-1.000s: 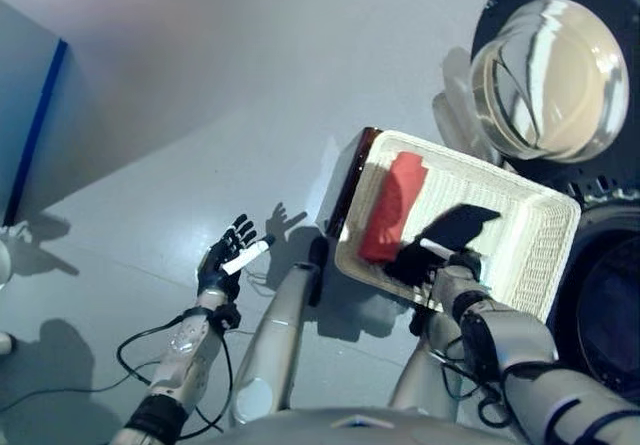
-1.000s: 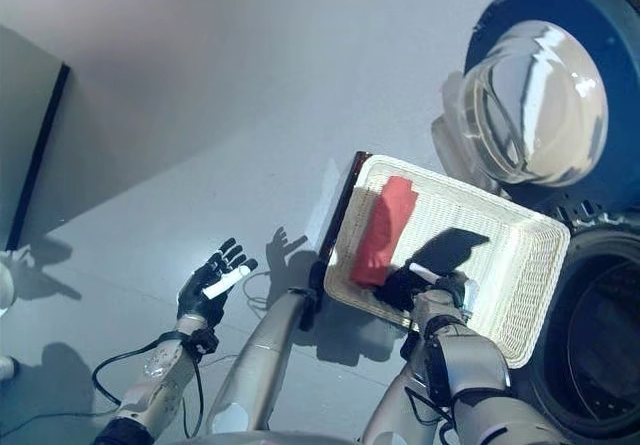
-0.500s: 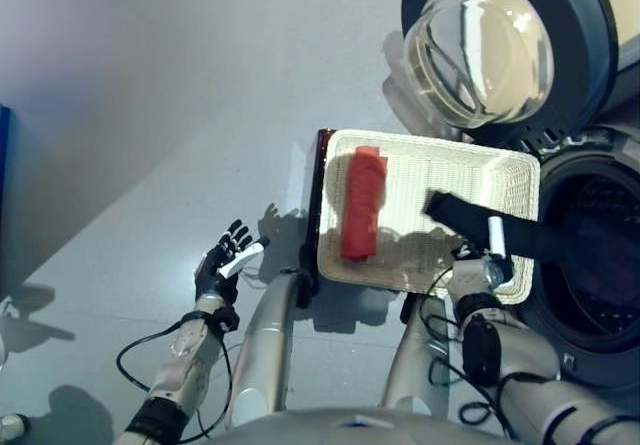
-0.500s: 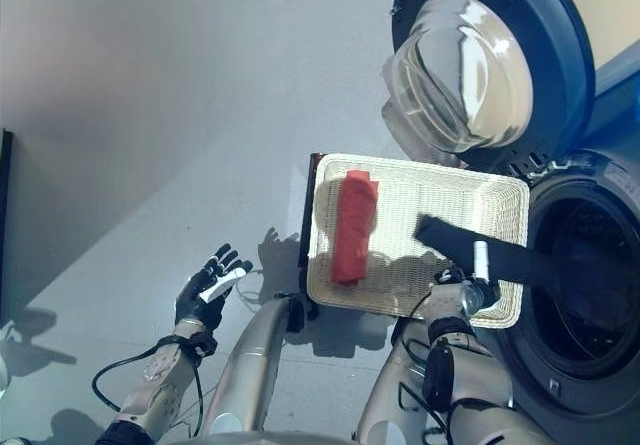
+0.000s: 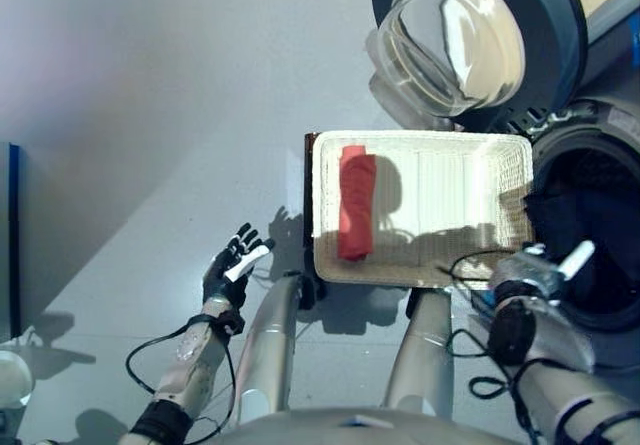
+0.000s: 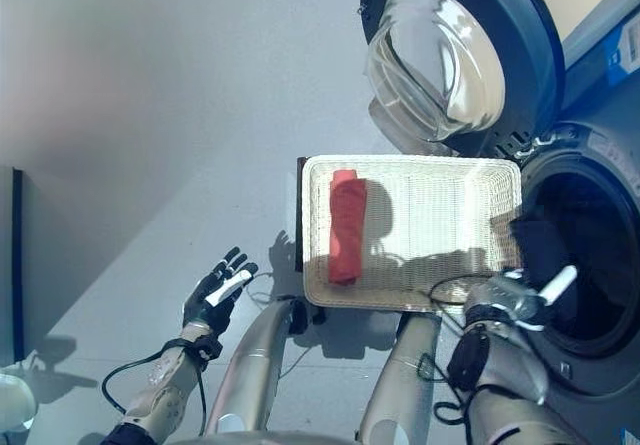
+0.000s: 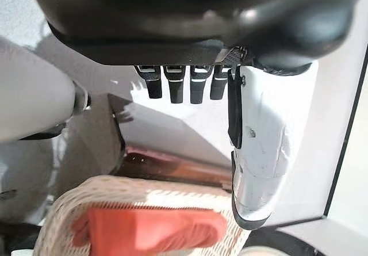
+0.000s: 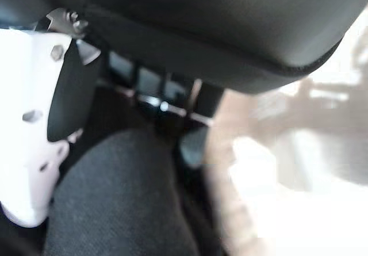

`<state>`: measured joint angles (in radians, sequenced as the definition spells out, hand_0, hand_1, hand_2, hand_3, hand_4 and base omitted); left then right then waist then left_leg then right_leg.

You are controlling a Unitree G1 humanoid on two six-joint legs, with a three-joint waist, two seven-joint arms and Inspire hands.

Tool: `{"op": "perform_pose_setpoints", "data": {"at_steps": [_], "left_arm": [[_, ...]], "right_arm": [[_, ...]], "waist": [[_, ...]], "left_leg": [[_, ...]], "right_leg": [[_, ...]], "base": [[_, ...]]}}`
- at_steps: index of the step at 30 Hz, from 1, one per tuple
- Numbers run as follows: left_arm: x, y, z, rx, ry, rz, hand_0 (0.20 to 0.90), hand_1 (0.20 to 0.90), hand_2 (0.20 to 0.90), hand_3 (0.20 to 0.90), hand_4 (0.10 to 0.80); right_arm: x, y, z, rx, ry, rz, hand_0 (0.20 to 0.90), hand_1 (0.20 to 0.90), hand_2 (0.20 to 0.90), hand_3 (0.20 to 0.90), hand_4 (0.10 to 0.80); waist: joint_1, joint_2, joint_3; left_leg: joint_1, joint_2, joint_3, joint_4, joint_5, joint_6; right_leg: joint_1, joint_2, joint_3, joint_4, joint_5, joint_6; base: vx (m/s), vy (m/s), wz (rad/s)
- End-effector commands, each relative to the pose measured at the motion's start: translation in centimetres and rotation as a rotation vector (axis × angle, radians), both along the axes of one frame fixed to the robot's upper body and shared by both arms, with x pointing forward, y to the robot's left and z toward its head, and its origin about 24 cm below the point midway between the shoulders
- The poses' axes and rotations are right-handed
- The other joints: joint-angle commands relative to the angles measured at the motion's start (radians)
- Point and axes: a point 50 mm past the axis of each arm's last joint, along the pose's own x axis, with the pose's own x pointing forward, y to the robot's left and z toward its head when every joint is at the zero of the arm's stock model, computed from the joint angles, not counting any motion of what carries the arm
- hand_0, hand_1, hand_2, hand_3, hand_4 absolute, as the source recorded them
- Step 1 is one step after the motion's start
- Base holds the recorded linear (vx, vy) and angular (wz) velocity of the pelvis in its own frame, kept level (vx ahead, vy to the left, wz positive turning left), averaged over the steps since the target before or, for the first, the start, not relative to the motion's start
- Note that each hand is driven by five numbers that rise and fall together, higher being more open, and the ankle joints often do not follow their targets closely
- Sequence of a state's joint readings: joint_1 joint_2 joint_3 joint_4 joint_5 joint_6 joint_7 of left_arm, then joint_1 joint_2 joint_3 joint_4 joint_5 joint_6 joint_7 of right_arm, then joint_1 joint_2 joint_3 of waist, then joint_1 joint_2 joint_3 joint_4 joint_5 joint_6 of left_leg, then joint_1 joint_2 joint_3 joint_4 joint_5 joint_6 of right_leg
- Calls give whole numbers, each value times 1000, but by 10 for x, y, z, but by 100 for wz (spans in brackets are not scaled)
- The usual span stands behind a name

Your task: Pick up the clothes and place them into the washing machine

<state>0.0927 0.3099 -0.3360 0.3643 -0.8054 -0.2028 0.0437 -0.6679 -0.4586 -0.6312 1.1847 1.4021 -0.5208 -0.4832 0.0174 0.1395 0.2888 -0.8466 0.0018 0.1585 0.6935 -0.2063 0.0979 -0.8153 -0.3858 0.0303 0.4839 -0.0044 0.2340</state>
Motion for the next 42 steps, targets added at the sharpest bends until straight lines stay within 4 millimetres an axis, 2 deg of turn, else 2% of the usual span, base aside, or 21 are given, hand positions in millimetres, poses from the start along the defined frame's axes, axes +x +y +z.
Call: {"op": "perform_pose_setpoints", "data": {"at_steps": [1,5,9,13,16,17,18,19,23,32,37,40,41,42], "left_arm": [[-5,9,9,6,-71,24,900,900,900,900,800],[-8,9,8,16,-64,2,900,900,900,900,800],[-10,8,7,22,-52,-25,900,900,900,900,800],[-13,7,5,25,-37,-31,900,900,900,900,800],[-14,11,5,30,-31,-8,900,900,900,900,800],[-13,11,6,27,-37,-4,900,900,900,900,800],[-13,11,6,27,-37,-4,900,900,900,900,800],[-12,11,7,25,-41,1,900,900,900,900,800],[-11,14,7,28,-37,16,900,900,900,900,800],[-10,19,10,20,-57,31,900,900,900,900,800],[-11,21,11,23,-66,35,900,900,900,900,800],[-12,23,13,33,-76,28,900,900,900,900,800],[-12,23,14,31,-79,29,900,900,900,900,800],[-12,23,13,30,-78,30,900,900,900,900,800]], "right_arm": [[-35,-77,77,-304,5,-198,200,200,200,200,300],[-44,-96,107,-358,-10,-241,200,200,200,200,300],[-64,-114,123,-334,3,-322,200,200,200,200,300],[-78,-120,121,-262,52,-383,200,200,200,200,300],[-79,-119,120,-234,74,-396,200,200,200,200,300],[-75,-116,117,-230,76,-382,439,439,439,439,471],[-75,-116,116,-230,76,-382,900,900,900,900,800],[-72,-113,109,-224,90,-361,900,900,900,900,800],[-64,-107,102,-224,104,-319,900,900,900,900,800],[-44,-96,101,-286,119,-199,900,900,900,900,800],[-16,-68,76,-310,176,-29,900,900,900,900,800],[-1,-49,60,-378,311,166,900,900,900,900,800],[4,-41,55,-382,300,188,900,900,900,900,800],[6,-36,49,-390,318,221,900,900,900,900,800]], "waist": [[-2,43,-25],[1,51,-34],[1,62,-47],[-2,75,-57],[-3,81,-61],[-5,82,-62],[-6,82,-62],[-4,84,-62],[-4,79,-65],[9,59,-53],[16,32,-45],[20,14,-39],[20,10,-43],[18,6,-34]], "left_leg": [[68,55,-94,-94,17,-136],[71,56,-87,-100,20,-137],[68,54,-85,-103,22,-140],[65,53,-80,-105,23,-141],[67,55,-74,-109,23,-140],[67,56,-73,-109,22,-139],[67,56,-73,-109,22,-139],[66,55,-74,-105,22,-139],[62,55,-76,-101,24,-140],[57,44,-93,-95,35,-141],[59,37,-97,-116,54,-144],[56,37,-101,-119,62,-143],[65,36,-112,-118,38,-147],[56,36,-104,-120,62,-143]], "right_leg": [[-1,31,-15,81,-69,-86],[-15,32,-8,87,-68,-86],[-24,31,0,93,-70,-87],[-30,32,7,94,-69,-86],[-35,36,9,93,-66,-86],[-37,37,12,92,-65,-86],[-37,37,12,92,-65,-86],[-38,37,14,95,-65,-87],[-34,35,11,95,-62,-90],[12,24,-13,68,-45,-86],[37,21,-33,29,-27,-87],[48,21,-39,18,-16,-88],[57,27,-32,22,-38,-82],[52,24,-40,15,-16,-89]], "base": [[0,0,0],[-11,2,-5],[0,0,0],[2,3,-1],[6,19,-8],[5,11,-6],[1,-3,-4],[0,0,0],[0,0,0],[-22,-10,2],[-20,-6,15],[16,-21,9],[0,0,0],[0,0,0]]}}
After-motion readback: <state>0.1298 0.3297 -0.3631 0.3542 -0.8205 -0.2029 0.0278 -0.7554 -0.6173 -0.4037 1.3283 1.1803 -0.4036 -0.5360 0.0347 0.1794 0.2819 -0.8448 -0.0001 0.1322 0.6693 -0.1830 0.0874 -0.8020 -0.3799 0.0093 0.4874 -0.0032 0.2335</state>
